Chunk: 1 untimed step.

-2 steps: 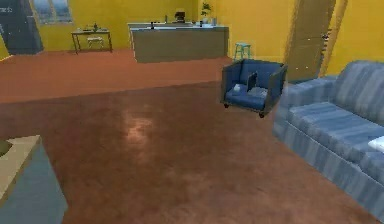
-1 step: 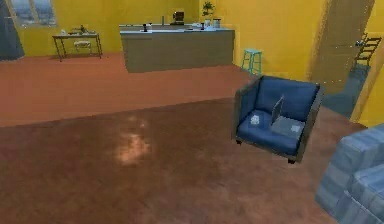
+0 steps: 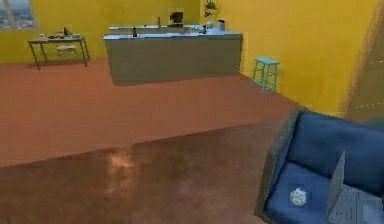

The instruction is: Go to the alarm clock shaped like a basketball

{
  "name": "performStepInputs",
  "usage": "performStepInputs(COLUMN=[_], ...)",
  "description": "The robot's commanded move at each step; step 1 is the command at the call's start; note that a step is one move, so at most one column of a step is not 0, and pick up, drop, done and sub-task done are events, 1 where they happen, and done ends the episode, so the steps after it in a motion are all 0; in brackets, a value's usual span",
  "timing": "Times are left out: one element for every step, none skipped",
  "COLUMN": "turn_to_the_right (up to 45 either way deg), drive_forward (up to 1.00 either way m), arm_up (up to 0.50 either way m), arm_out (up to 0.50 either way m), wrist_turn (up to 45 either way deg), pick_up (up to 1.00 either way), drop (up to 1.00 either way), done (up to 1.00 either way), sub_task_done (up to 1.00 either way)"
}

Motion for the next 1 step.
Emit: performStepInputs(turn_to_the_right=[-3.0], drive_forward=[0.0], arm_up=[0.0], arm_out=[0.0], wrist_turn=[0.0], pick_up=[0.0], drop=[0.0], done=[0.0], sub_task_done=[0.0])
